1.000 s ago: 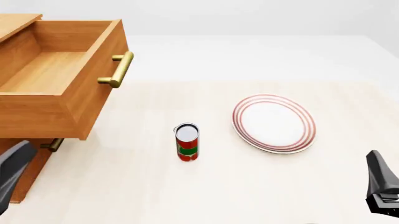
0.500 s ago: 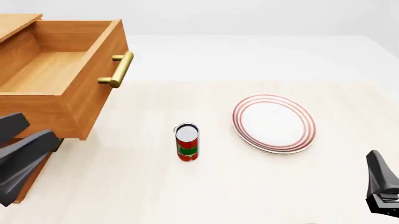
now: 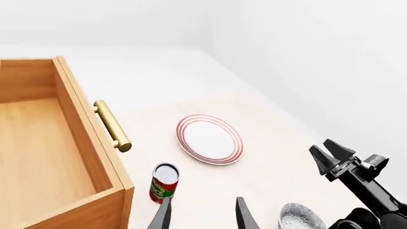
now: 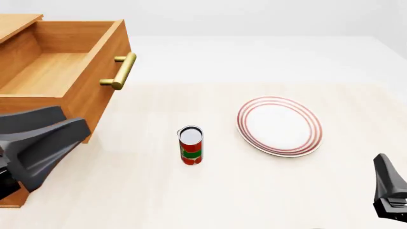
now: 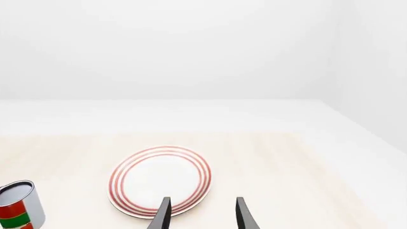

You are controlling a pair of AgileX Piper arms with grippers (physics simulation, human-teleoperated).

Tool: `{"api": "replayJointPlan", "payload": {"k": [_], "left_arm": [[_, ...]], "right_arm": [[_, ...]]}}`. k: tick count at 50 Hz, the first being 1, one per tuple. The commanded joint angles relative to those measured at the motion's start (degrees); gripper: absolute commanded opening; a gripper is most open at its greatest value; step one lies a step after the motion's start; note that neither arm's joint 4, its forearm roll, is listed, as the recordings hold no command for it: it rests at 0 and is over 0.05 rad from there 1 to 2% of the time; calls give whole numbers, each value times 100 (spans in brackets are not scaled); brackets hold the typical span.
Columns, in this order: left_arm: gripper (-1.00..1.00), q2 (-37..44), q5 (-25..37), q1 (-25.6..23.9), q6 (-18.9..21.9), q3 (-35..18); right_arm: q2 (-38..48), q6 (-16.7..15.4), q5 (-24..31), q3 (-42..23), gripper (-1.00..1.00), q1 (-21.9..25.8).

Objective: Put the bowl in the top drawer of the cabinet.

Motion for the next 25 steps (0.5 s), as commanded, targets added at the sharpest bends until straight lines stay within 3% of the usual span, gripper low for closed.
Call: {"api": "replayJointPlan", "payload": {"k": [1, 25], "left_arm": [[100, 473, -147, -335, -528, -138], [100, 1474, -711, -1090, -1217, -136]], "right_arm": [[0, 0, -1, 0, 100, 0], [0, -1, 0, 0, 100, -1]]}}
